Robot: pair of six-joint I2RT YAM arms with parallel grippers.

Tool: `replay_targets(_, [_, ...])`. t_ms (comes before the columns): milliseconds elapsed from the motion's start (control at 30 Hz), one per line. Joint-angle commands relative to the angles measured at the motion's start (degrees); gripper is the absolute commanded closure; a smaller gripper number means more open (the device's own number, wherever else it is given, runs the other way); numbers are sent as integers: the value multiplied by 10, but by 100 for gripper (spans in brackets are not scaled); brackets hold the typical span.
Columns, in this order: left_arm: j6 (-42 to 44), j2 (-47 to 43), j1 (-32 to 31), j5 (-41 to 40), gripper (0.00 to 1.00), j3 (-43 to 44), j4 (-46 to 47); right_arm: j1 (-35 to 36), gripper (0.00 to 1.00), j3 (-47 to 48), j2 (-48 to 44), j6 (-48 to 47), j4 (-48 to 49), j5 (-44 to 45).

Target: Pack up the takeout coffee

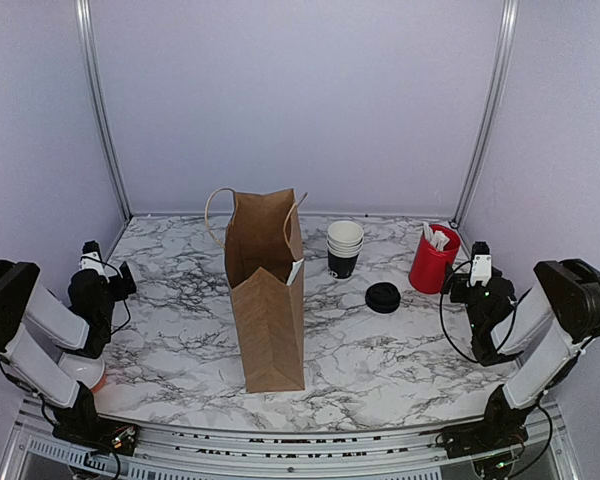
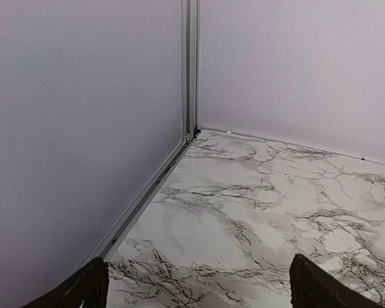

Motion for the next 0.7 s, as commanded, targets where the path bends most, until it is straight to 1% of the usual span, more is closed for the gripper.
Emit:
replay_targets(0, [0,4,-1,-7,1,9,17,-3,0,7,0,-1,6,-2])
replay_targets(667, [0,4,-1,-7,1,9,17,-3,0,11,1,-1,-1,-6])
